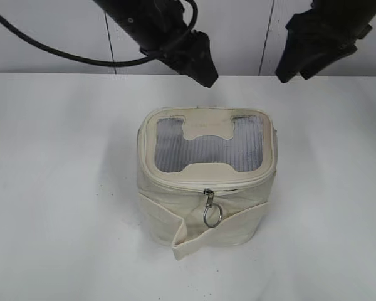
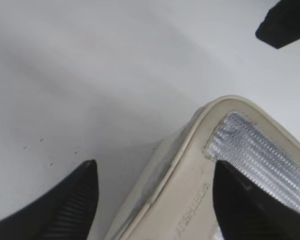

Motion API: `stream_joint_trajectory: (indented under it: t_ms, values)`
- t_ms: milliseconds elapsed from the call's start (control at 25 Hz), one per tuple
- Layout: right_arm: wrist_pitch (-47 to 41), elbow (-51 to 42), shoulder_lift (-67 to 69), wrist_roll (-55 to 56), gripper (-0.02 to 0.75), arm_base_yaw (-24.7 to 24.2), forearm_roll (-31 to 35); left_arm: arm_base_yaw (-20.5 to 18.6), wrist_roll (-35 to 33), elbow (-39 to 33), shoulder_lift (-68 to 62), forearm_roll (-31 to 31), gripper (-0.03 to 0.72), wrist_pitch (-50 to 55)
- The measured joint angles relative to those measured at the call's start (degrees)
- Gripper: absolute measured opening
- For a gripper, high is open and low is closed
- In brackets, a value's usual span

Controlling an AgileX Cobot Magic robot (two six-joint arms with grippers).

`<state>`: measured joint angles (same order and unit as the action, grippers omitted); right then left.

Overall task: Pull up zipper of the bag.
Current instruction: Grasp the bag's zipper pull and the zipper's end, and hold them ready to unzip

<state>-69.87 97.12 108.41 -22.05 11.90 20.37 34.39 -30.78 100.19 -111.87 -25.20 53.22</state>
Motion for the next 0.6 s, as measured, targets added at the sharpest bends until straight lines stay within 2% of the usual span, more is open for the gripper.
stream_joint_trajectory:
  t_ms: [160, 320, 600]
  values:
    - [0.0, -6.0, -2.5, 2.6, 0.44, -0.6, -2.5, 0.0, -5.6, 7.0, -6.5, -6.5, 0.554, 4.3]
    - [0.0, -12.1, -4.5, 4.3, 0.44, -0.6, -4.7, 0.0, -8.0, 12.9, -11.7, -10.7, 0.555, 9.8]
    - [0.0, -17.0, -5.6, 4.6, 0.44, -0.6, -5.8, 0.0, -8.4, 16.1, -16.5, -14.0, 0.559, 14.4]
